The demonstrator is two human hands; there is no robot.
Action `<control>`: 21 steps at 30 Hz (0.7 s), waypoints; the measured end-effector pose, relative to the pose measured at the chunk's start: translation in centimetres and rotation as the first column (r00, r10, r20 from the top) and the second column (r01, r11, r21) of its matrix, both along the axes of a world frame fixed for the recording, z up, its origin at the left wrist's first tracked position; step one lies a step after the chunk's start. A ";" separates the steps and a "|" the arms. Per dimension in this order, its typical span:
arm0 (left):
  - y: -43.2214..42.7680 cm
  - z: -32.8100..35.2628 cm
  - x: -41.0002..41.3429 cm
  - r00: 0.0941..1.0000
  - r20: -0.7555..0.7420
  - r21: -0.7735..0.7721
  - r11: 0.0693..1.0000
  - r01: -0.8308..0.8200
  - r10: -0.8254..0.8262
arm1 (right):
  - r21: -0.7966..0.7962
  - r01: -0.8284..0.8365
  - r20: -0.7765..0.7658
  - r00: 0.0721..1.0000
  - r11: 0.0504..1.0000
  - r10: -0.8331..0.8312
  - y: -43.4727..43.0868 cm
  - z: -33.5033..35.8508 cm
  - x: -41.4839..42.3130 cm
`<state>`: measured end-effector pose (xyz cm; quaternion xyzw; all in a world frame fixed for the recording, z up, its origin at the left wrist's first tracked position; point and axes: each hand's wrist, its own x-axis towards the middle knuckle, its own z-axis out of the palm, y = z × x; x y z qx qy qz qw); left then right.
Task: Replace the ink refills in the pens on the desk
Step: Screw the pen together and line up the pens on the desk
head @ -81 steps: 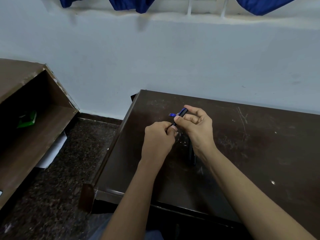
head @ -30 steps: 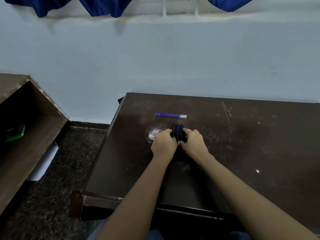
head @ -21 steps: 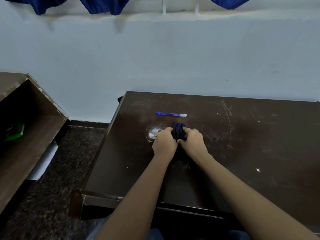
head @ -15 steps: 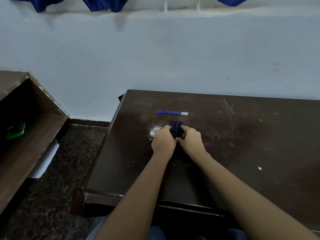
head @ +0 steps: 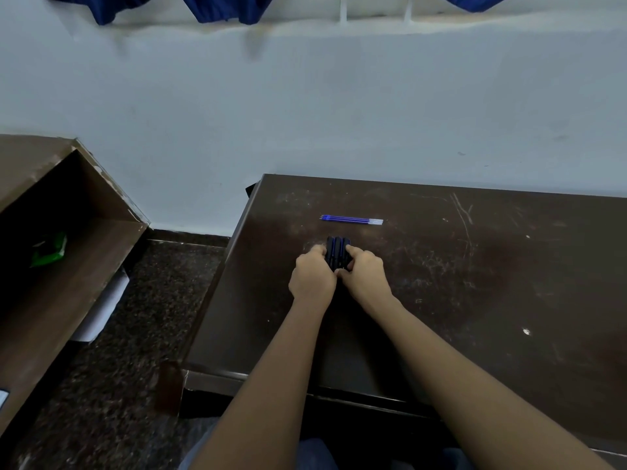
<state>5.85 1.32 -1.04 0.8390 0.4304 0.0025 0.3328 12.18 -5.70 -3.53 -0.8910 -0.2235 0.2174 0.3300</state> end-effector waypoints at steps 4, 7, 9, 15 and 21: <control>-0.2 0.3 0.0 1.000 -0.026 0.009 1.000 -0.009 0.009 | 0.002 -0.002 0.001 1.000 1.000 0.002 0.0 -0.1 0.0; -0.2 0.6 0.0 0.999 -0.048 0.005 1.000 -0.016 0.017 | 0.014 0.011 -0.017 1.000 1.000 -0.011 0.0 -0.3 0.1; -0.2 0.9 -0.1 0.998 -0.054 0.005 1.000 -0.019 0.020 | 0.035 0.026 -0.017 1.000 0.999 -0.025 -0.1 -0.3 0.2; 0.3 1.2 0.1 0.996 0.009 -0.012 0.996 -0.090 0.090 | 0.208 0.193 0.078 0.974 0.959 -0.213 -1.3 0.0 1.2; 0.3 1.6 1.0 0.980 0.149 -0.019 0.991 -0.133 0.134 | 0.070 0.092 0.335 0.936 0.993 -0.110 -1.6 1.1 5.1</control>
